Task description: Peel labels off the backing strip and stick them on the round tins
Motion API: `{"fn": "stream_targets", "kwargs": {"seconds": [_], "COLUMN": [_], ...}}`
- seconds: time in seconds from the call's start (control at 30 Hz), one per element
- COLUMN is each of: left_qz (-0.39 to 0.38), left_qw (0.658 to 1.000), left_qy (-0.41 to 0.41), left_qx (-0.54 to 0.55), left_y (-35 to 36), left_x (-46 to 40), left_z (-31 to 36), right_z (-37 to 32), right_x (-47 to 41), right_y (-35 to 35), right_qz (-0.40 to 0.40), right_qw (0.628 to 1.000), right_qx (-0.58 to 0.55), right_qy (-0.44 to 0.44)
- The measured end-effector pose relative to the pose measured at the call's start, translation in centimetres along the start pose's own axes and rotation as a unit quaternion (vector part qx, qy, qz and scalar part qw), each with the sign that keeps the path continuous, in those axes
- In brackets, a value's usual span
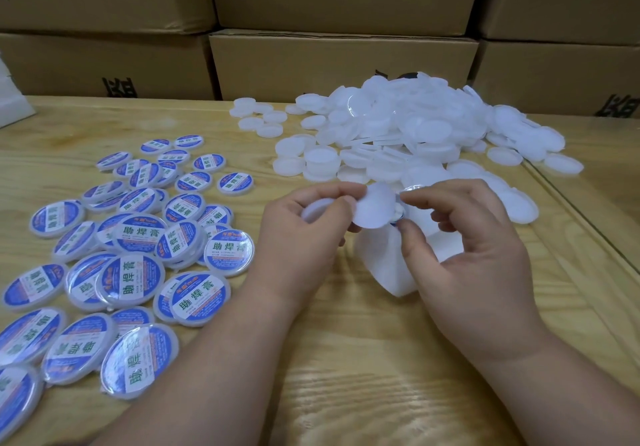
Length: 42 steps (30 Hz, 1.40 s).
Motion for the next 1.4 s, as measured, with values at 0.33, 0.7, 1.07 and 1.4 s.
{"fn": "stream_targets", "kwargs": {"seconds": [0.33, 0.7, 1.07, 1.4], "left_qz": [-0.055, -0.109, -0.16, -0.153], "left_qw": [0.998, 0.965, 0.949, 0.968], "left_qy": [-0.015, -0.075, -0.084, -0.074], "left_qx": [0.007, 0.226, 0.26, 0.186], "left_y": [0.7, 2.3, 3.6, 3.4], "left_x": [0.0, 0.2, 0.7, 0.6], "left_z": [-0.6, -0.9, -1.1, -1.3], "right_z": [-0.1, -0.6, 1.3, 1.9], "right_x": [-0.1, 0.3, 0.8, 0.8], "right_y": [-0.6, -0.7, 1.8, 1.9], "right_qz": [0.023, 0.013, -0.072, -0.068], "right_qw": [1.0, 0.963, 0.938, 0.942], "right_qx": [-0.003, -0.254, -0.281, -0.26], "right_qy": [0.002, 0.092, 0.188, 0.203]}}
Point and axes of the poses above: each hand's wrist, its own x-axis away from the middle knuckle, its own y-axis out of the palm, z = x × y, the point moved 8 cm from there along -x, towards the middle knuckle, and after that the axes turned 4 degrees about -z, right-handed, at the moved point
